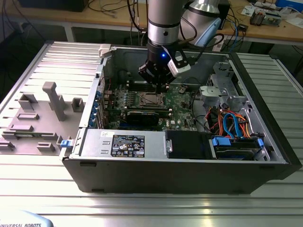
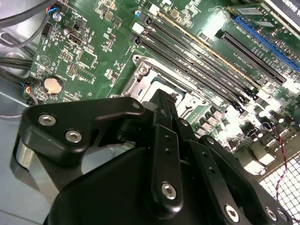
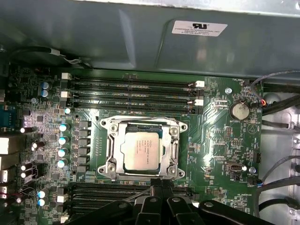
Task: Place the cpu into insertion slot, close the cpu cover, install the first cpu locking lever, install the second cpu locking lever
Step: 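Install the second cpu locking lever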
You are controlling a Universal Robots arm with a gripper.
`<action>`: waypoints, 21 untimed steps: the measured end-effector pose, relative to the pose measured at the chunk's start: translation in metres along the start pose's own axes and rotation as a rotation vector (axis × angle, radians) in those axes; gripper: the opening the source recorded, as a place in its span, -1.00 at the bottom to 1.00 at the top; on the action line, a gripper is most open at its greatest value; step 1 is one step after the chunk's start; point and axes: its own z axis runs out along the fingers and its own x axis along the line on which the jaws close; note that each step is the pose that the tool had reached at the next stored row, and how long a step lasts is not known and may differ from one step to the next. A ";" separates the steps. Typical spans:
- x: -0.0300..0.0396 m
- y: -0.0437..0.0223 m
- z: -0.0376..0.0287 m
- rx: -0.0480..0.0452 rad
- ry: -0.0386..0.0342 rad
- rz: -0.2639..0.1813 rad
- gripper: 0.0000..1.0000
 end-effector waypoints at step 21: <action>0.0021 -0.0271 0.0097 -0.0846 0.0057 0.008 -0.79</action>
